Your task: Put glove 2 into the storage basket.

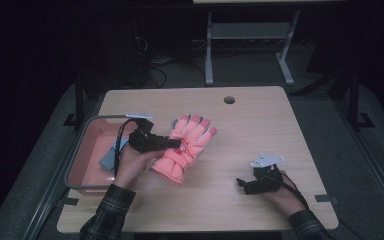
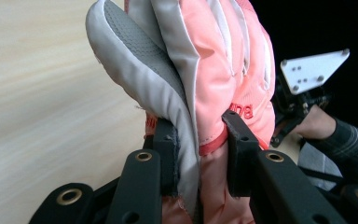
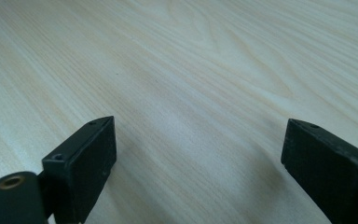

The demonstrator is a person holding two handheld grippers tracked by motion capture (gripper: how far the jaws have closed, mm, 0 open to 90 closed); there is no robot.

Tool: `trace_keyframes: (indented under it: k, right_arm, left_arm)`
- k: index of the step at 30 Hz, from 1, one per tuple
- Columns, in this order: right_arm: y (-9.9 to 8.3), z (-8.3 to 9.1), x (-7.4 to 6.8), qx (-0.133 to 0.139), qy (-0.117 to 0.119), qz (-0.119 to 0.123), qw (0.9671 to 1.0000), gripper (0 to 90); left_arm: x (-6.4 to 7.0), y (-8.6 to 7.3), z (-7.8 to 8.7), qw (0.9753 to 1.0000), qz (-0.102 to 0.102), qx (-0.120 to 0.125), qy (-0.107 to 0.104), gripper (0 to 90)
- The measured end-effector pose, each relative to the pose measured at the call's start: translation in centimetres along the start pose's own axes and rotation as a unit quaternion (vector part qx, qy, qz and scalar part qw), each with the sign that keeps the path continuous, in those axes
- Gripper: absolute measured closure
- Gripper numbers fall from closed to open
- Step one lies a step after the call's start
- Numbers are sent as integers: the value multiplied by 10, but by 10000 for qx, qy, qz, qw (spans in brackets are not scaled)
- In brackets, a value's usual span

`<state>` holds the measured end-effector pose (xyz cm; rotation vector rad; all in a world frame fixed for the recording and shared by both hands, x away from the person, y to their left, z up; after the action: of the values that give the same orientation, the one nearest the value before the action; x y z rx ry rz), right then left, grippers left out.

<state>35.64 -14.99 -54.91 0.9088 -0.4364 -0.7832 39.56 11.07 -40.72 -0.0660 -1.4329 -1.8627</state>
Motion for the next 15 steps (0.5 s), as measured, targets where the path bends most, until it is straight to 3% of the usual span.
trace_keyframes:
  k: [4,9,15]
  right_arm:
    - [-2,-1,0,-13,157,-143,9998,99]
    - [-2,-2,1,-13,190,-170,9997,98]
    - [-2,-2,1,-15,192,-181,9997,98]
  left_arm:
    - [-8,9,20,9996,-52,153,234,706]
    - [-19,18,46,9987,-31,277,437,705]
    - [-31,25,74,9973,121,446,566,705]
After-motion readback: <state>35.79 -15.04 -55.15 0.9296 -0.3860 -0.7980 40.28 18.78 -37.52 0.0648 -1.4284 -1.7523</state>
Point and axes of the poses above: each handheld gripper's, and its own axes: z roughly backward along the jaws, y roughly out of its top, x roughly to its right, the point moved 10 cm from there along -z, roughly forward along the jaws, and after that the axes turned 10 degrees about x, right-handed, at the moved point
